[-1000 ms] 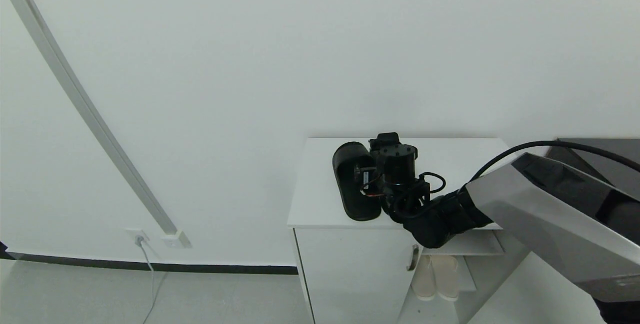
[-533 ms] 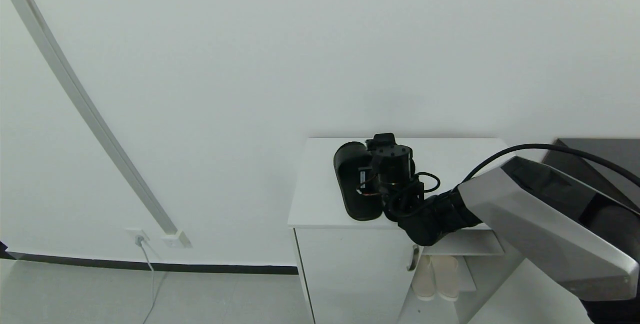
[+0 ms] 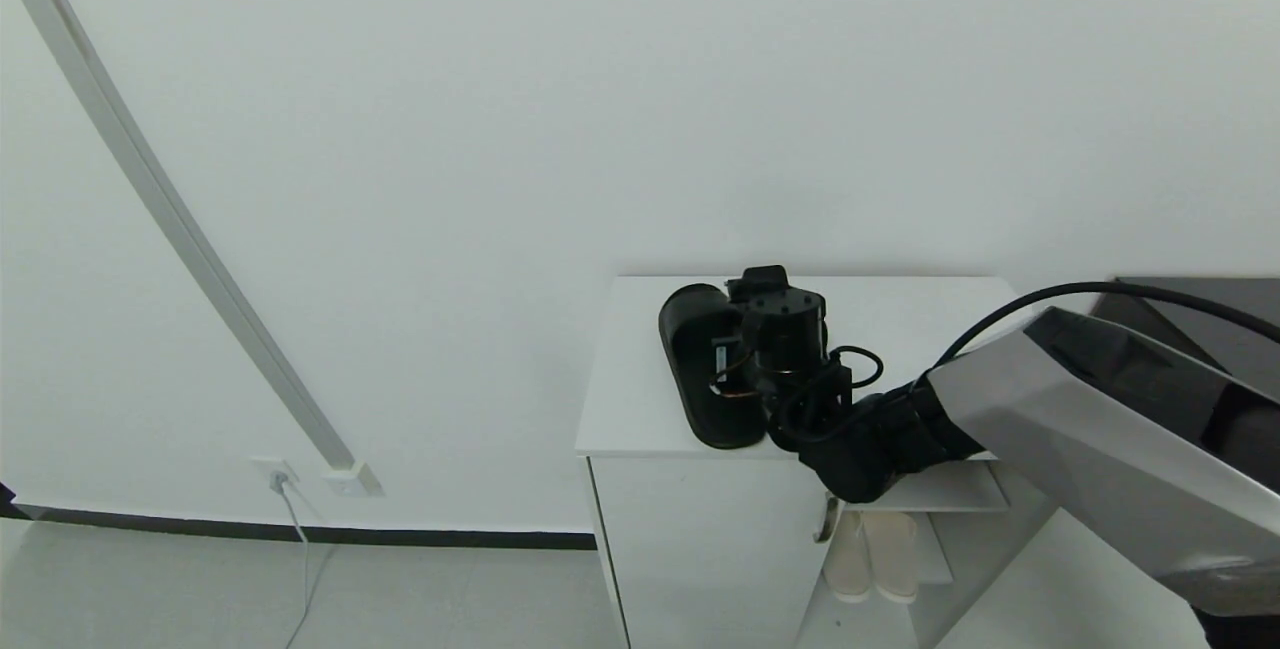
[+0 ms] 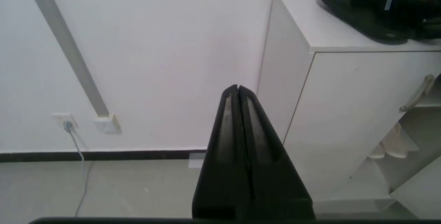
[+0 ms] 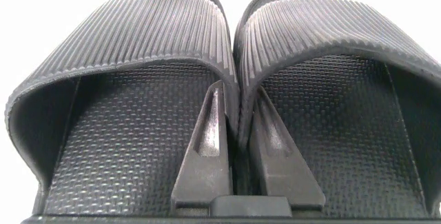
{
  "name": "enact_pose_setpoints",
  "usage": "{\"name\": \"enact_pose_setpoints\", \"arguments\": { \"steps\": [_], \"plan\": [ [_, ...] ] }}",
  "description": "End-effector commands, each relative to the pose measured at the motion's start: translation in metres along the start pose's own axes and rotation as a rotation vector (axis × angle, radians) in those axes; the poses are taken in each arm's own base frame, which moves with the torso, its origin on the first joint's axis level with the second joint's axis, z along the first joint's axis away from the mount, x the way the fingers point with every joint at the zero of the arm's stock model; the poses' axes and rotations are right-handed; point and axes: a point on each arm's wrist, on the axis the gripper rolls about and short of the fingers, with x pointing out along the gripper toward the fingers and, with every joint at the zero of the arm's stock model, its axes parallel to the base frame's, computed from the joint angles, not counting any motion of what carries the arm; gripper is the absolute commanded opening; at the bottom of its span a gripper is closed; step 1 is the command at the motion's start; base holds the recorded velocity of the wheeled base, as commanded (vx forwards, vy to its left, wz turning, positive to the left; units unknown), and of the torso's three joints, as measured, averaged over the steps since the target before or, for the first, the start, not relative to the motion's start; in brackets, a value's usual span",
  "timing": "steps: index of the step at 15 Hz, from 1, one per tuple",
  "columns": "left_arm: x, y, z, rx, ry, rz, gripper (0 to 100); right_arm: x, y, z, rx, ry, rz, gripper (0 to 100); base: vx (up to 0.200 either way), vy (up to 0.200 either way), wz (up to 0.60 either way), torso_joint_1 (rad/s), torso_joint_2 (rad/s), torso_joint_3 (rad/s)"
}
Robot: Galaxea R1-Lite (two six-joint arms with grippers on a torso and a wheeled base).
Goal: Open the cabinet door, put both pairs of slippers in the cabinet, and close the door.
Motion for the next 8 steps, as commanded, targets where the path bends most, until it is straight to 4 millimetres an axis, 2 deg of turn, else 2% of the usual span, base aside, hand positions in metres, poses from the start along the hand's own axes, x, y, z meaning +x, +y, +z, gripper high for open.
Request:
{"name": "enact_pose_setpoints", "arguments": {
  "steps": [1, 4, 5, 6, 8],
  "plan": [
    [0.000, 0.000, 0.000, 0.000, 0.001, 0.000, 0, -0.023, 0.000, 0.020, 0.009, -0.016, 0.025, 0, 0.000, 0.000, 0.00, 0.000, 0.00, 0.000],
    [0.000, 0.000, 0.000, -0.002, 0.001, 0.000, 0, -0.060, -0.002, 0.037, 0.010, -0.012, 0.070, 0, 0.000, 0.000, 0.00, 0.000, 0.00, 0.000],
    [0.000, 0.000, 0.000, -0.002, 0.001, 0.000, 0, -0.066, -0.003, 0.038, 0.009, -0.011, 0.076, 0, 0.000, 0.000, 0.00, 0.000, 0.00, 0.000],
    [0.000, 0.000, 0.000, -0.003, 0.001, 0.000, 0, -0.086, -0.006, 0.043, 0.009, -0.015, 0.113, 0, 0.000, 0.000, 0.00, 0.000, 0.00, 0.000],
    [0.000, 0.000, 0.000, -0.003, 0.001, 0.002, 0, -0.111, -0.014, 0.049, 0.010, -0.019, 0.148, 0, 0.000, 0.000, 0.00, 0.000, 0.00, 0.000]
  ]
}}
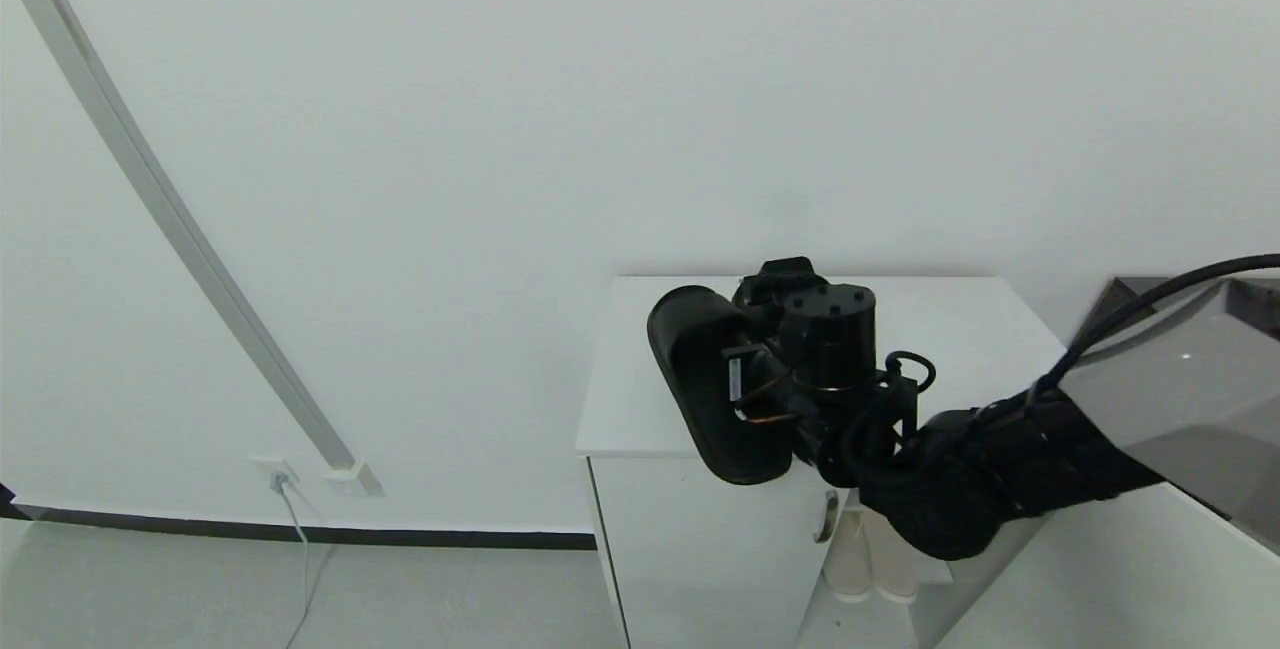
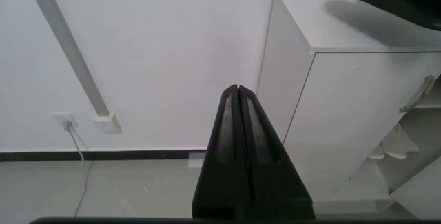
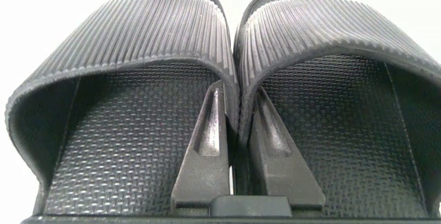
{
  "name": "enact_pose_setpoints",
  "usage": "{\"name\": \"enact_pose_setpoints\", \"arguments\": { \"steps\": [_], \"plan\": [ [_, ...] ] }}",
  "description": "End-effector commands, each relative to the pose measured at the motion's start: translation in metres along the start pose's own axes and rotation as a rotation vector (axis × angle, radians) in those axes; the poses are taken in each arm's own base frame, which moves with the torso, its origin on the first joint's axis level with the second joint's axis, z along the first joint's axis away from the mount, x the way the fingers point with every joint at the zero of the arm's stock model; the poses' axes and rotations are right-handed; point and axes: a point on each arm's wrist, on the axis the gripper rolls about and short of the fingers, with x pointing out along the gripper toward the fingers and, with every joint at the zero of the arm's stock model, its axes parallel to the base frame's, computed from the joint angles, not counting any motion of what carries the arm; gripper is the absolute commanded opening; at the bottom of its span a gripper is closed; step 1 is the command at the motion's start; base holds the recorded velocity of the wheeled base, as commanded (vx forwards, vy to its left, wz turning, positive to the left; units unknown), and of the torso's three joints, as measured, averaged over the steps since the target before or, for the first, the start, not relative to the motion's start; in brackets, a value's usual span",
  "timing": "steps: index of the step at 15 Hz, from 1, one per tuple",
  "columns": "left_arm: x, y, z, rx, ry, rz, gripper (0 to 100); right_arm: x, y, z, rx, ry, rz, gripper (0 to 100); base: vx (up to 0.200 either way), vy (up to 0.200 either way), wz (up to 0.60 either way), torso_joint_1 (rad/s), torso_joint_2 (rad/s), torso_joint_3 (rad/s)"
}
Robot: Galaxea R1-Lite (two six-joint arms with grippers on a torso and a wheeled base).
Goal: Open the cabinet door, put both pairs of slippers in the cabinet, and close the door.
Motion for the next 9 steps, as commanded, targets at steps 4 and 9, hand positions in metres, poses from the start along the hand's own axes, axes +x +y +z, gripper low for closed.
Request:
{"name": "enact_pose_setpoints", "arguments": {
  "steps": [4, 9],
  "plan": [
    [0.000, 0.000, 0.000, -0.002, 0.001, 0.006, 0, -0.083, -0.012, 0.018, -0.009, 0.006, 0.154, 0, 0.000, 0.000, 0.00, 0.000, 0.00, 0.000],
    [0.000, 0.000, 0.000, -0.003, 0.001, 0.009, 0, -0.128, -0.026, 0.006, -0.041, 0.042, 0.260, 0, 0.000, 0.000, 0.00, 0.000, 0.00, 0.000]
  ]
}}
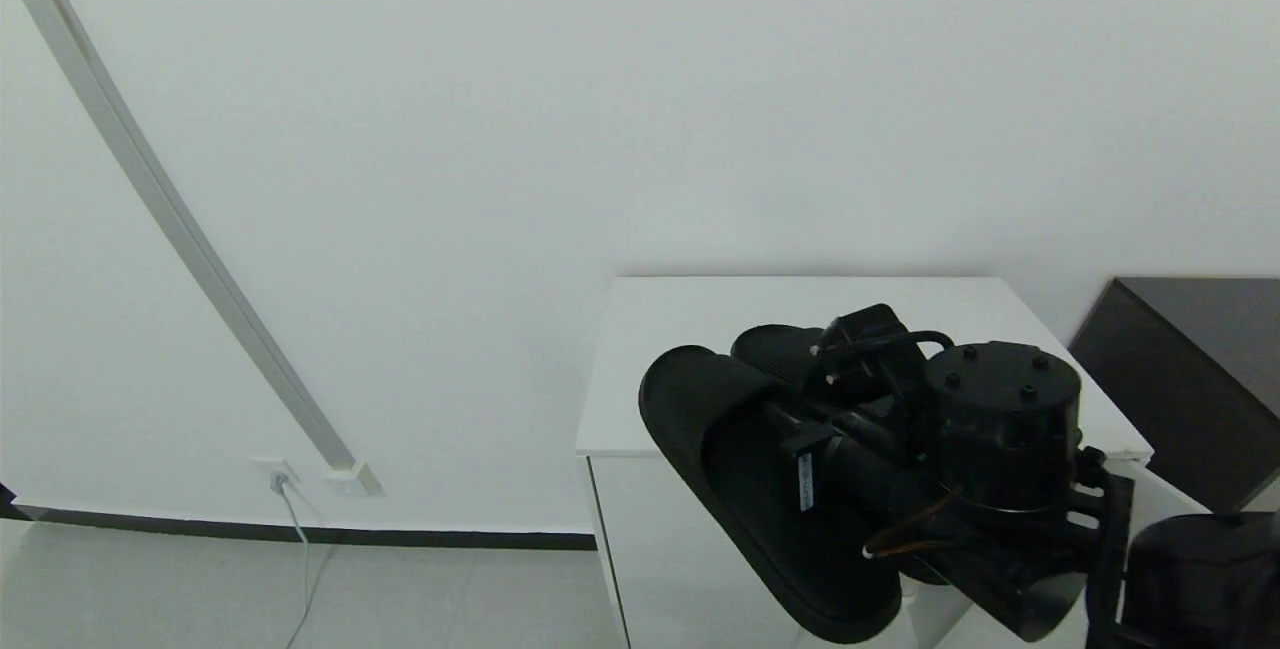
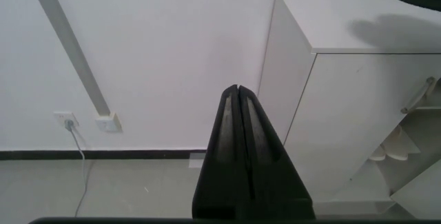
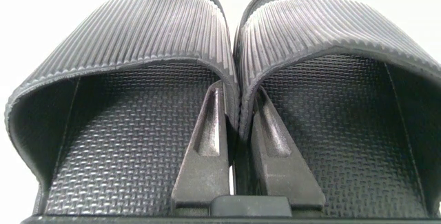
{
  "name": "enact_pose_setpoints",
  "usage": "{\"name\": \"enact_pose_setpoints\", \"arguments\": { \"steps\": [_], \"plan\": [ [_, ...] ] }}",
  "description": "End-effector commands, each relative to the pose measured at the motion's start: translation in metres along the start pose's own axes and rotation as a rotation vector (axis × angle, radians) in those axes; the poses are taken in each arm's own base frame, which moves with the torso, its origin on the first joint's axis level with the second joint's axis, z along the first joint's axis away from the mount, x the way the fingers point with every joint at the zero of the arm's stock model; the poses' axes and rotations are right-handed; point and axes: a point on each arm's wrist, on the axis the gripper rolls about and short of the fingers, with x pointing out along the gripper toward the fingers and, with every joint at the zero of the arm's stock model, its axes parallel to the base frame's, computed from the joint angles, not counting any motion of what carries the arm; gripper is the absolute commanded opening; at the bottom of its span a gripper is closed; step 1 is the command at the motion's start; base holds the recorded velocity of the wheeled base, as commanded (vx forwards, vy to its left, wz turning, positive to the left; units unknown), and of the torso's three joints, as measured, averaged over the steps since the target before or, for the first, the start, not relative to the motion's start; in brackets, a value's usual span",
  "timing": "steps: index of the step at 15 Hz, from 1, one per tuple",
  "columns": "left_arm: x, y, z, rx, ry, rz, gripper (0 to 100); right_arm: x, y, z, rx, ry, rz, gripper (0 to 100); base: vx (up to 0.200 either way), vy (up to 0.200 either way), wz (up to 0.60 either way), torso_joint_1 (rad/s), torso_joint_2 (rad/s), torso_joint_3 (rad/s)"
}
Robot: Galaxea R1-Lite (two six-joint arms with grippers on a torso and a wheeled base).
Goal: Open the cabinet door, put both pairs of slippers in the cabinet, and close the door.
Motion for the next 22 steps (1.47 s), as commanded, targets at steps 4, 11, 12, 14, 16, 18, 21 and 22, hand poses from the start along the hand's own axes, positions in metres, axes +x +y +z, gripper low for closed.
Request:
{"name": "enact_pose_setpoints", "arguments": {
  "steps": [4, 11, 12, 14, 16, 18, 21, 22],
  "plan": [
    [0.0001, 0.0000, 0.0000, 0.000, 0.001, 0.002, 0, -0.0183, -0.0040, 0.0028, -0.003, -0.012, 0.028, 0, 0.000, 0.000, 0.00, 0.000, 0.00, 0.000],
    [0.0001, 0.0000, 0.0000, -0.003, 0.001, 0.002, 0, -0.0121, -0.0020, -0.0017, -0.009, 0.002, 0.021, 0, -0.114, 0.000, 0.00, 0.007, 0.00, 0.000],
    [0.0001, 0.0000, 0.0000, -0.003, 0.001, 0.002, 0, -0.0122, -0.0021, -0.0021, -0.009, 0.003, 0.021, 0, -0.200, 0.000, 0.00, -0.007, 0.00, 0.007],
    [0.0001, 0.0000, 0.0000, -0.003, 0.001, 0.002, 0, -0.0126, -0.0024, -0.0034, -0.011, 0.008, 0.019, 0, -0.200, 0.000, 0.00, -0.007, -0.01, 0.005],
    [0.0001, 0.0000, 0.0000, -0.003, 0.001, 0.002, 0, -0.0126, -0.0024, -0.0034, -0.011, 0.008, 0.019, 0, -0.200, 0.000, 0.00, 0.005, 0.00, 0.002],
    [0.0001, 0.0000, 0.0000, -0.003, 0.001, 0.002, 0, -0.0126, -0.0023, -0.0034, -0.011, 0.008, 0.021, 0, -0.100, 0.000, 0.00, 0.004, 0.00, -0.001],
    [0.0001, 0.0000, 0.0000, -0.003, 0.001, 0.002, 0, -0.0123, -0.0022, -0.0038, -0.012, 0.009, 0.020, 0, 0.000, 0.000, 0.00, 0.000, 0.00, 0.000],
    [0.0001, 0.0000, 0.0000, -0.003, 0.001, 0.002, 0, -0.0123, -0.0022, -0.0038, -0.012, 0.009, 0.020, 0, 0.000, 0.000, 0.00, 0.000, 0.00, 0.000]
  ]
}}
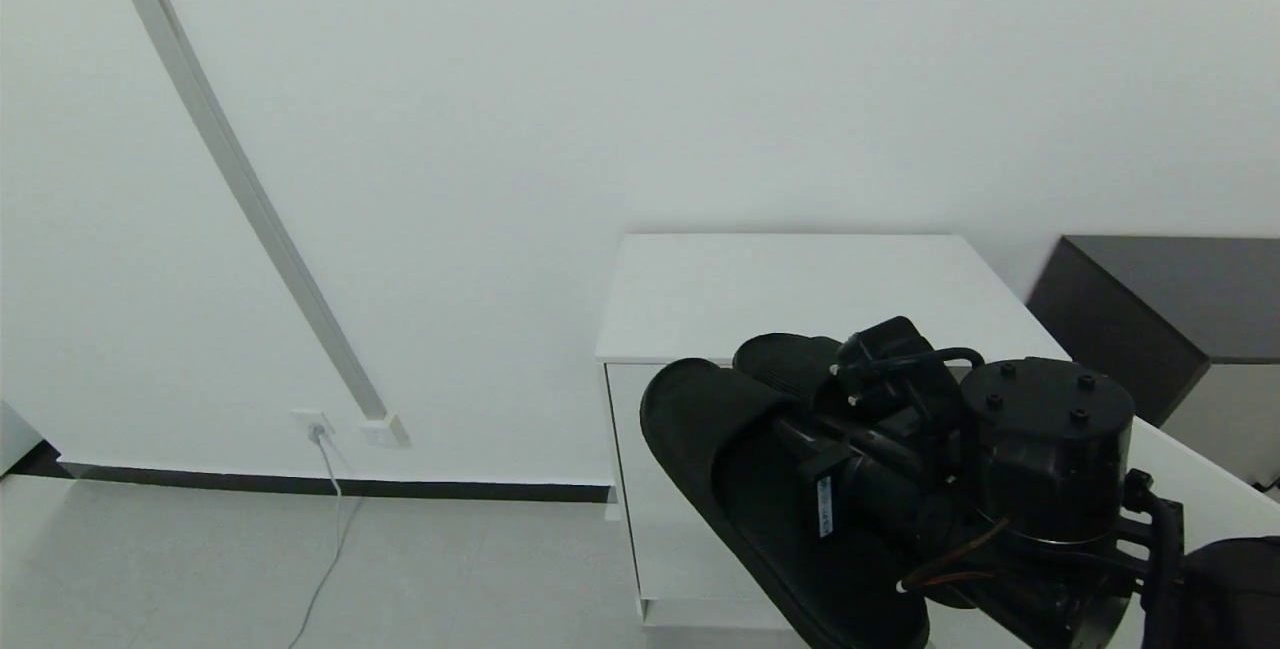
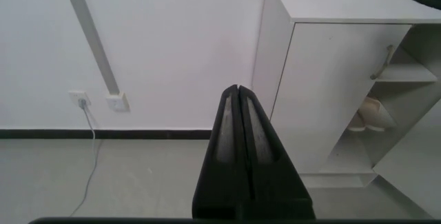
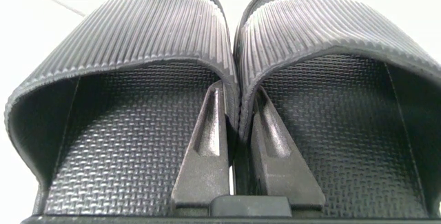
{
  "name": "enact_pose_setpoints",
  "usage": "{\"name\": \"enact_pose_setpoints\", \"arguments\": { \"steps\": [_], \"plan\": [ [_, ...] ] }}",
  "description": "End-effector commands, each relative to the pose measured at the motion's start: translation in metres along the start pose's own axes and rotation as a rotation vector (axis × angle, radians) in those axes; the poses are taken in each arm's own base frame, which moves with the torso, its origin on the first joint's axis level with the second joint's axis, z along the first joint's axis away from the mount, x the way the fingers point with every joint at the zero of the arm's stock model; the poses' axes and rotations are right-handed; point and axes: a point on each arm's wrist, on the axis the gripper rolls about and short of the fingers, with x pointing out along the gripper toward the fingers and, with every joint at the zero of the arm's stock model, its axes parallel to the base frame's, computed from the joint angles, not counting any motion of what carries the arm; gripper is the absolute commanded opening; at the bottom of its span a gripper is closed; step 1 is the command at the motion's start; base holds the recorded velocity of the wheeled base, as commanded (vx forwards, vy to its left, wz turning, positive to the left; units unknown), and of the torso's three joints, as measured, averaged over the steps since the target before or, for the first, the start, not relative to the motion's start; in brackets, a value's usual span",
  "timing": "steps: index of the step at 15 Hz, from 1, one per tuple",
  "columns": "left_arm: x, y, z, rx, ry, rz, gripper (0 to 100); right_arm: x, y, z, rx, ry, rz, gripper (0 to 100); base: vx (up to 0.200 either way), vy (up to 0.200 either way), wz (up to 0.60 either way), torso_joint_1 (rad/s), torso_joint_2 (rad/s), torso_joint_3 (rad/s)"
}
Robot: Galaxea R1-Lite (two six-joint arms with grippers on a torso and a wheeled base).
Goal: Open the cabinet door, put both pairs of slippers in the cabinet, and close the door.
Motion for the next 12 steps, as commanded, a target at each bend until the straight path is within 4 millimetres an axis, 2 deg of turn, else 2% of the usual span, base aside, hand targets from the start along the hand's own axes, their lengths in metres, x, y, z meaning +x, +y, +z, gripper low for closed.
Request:
{"name": "enact_pose_setpoints", "arguments": {
  "steps": [1, 12],
  "plan": [
    [0.0001, 0.0000, 0.0000, 0.000, 0.001, 0.001, 0, 0.0011, 0.0005, -0.0012, -0.002, 0.004, -0.001, 0, 0.000, 0.000, 0.00, 0.000, 0.00, 0.000],
    [0.0001, 0.0000, 0.0000, 0.000, 0.001, 0.001, 0, 0.0024, 0.0014, -0.0019, -0.003, 0.005, 0.000, 0, 0.000, 0.000, 0.00, 0.000, 0.00, 0.000]
  ]
}}
